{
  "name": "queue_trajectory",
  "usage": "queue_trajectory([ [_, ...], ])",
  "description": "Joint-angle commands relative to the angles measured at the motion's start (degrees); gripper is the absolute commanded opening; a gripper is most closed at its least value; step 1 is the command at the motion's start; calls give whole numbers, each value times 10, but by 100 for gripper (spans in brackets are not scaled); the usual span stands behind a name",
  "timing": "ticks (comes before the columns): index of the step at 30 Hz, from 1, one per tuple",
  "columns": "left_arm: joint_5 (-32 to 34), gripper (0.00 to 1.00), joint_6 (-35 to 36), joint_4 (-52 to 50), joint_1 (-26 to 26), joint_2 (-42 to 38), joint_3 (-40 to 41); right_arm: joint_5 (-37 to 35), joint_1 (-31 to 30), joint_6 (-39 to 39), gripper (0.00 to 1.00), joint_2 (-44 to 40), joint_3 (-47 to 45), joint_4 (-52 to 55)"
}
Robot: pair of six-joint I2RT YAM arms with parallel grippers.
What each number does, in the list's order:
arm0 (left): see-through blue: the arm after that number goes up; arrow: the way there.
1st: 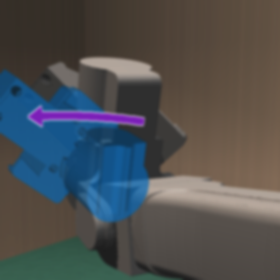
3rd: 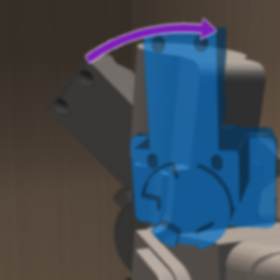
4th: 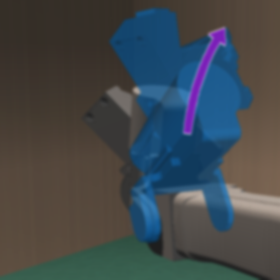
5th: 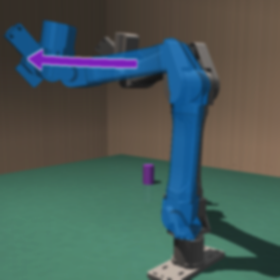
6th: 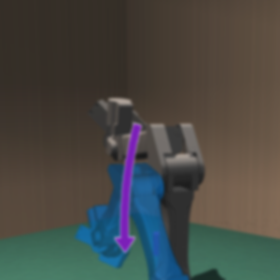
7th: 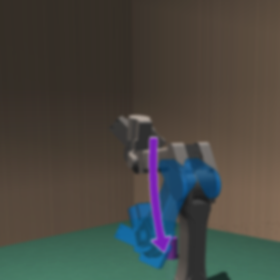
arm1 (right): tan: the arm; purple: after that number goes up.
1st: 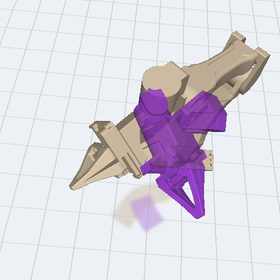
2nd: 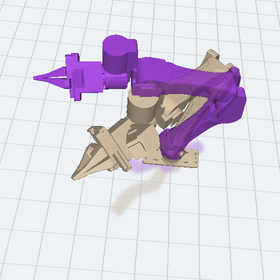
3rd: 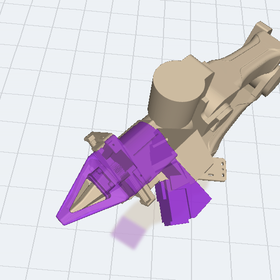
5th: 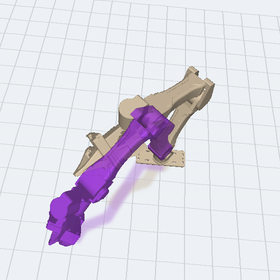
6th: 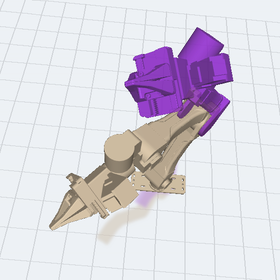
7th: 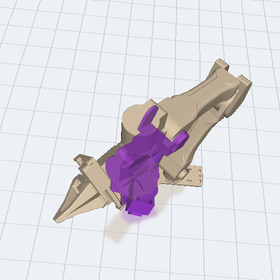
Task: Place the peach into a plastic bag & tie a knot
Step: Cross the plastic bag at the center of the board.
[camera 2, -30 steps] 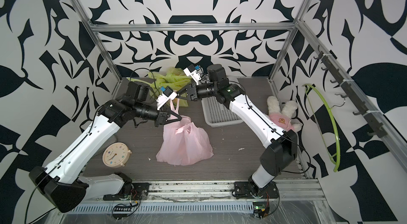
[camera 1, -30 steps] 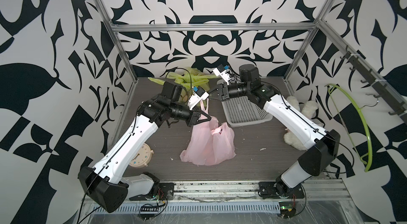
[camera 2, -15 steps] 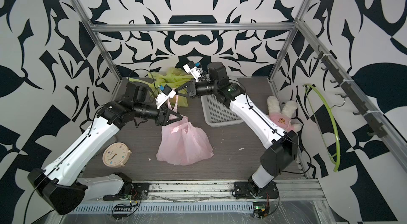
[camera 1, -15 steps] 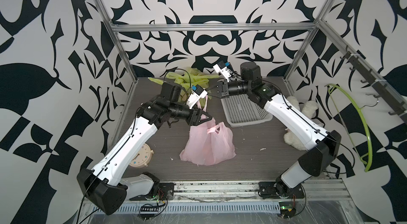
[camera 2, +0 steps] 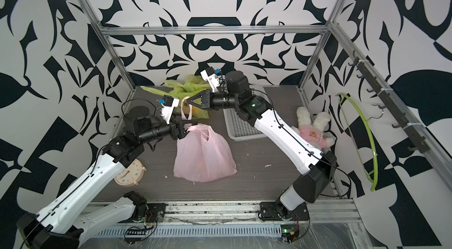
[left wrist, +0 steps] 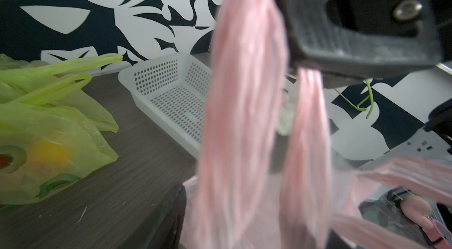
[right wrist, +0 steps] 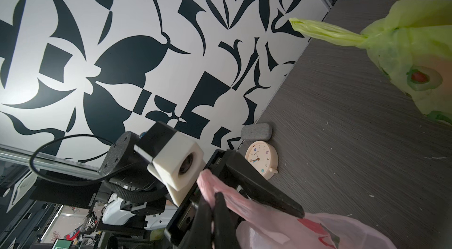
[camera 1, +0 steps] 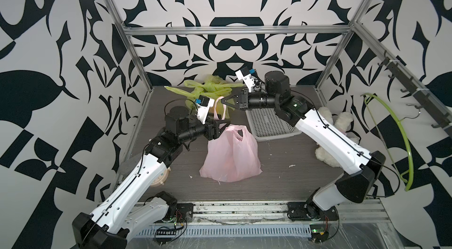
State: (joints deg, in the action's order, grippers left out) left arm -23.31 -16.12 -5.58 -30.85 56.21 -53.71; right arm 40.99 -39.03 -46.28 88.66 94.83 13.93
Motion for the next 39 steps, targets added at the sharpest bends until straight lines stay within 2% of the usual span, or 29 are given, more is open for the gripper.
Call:
queue_trajectory([
  [1,34,58,-19,62,-3,-18,19,-34,-4,-15,0,-19,16,-23],
  [4,39,49,-22,66,-3,-23,27,-55,-4,-17,0,-25,10,-25],
  [12,38,34,-28,78,-4,-23,43,-95,-4,-21,0,-36,7,-23],
  [17,32,19,-29,87,-4,-22,47,-95,-4,-22,0,-35,6,-26],
  [21,15,2,-29,91,-4,-15,45,-84,-3,-18,0,-32,7,-24],
  [24,10,0,-29,90,-4,-5,40,-67,1,3,0,-26,22,-1],
  [25,14,0,-30,87,-4,-1,37,-58,5,17,9,-25,31,17],
  [27,30,0,-31,68,-4,8,25,-70,15,58,40,-33,49,67],
  [28,46,0,-31,53,-4,14,17,-95,17,95,52,-40,64,112],
  [29,60,0,-31,39,-4,19,10,-122,18,131,60,-46,78,156],
  [31,97,0,-36,16,-4,28,-1,-154,18,189,67,-60,99,223],
  [34,135,0,-37,-4,-3,41,-12,-176,15,243,70,-84,96,272],
  [37,147,0,-40,-16,0,61,-26,-236,-9,292,76,-102,98,309],
  [39,144,0,-43,-24,3,76,-39,-278,-32,316,76,-109,100,317],
])
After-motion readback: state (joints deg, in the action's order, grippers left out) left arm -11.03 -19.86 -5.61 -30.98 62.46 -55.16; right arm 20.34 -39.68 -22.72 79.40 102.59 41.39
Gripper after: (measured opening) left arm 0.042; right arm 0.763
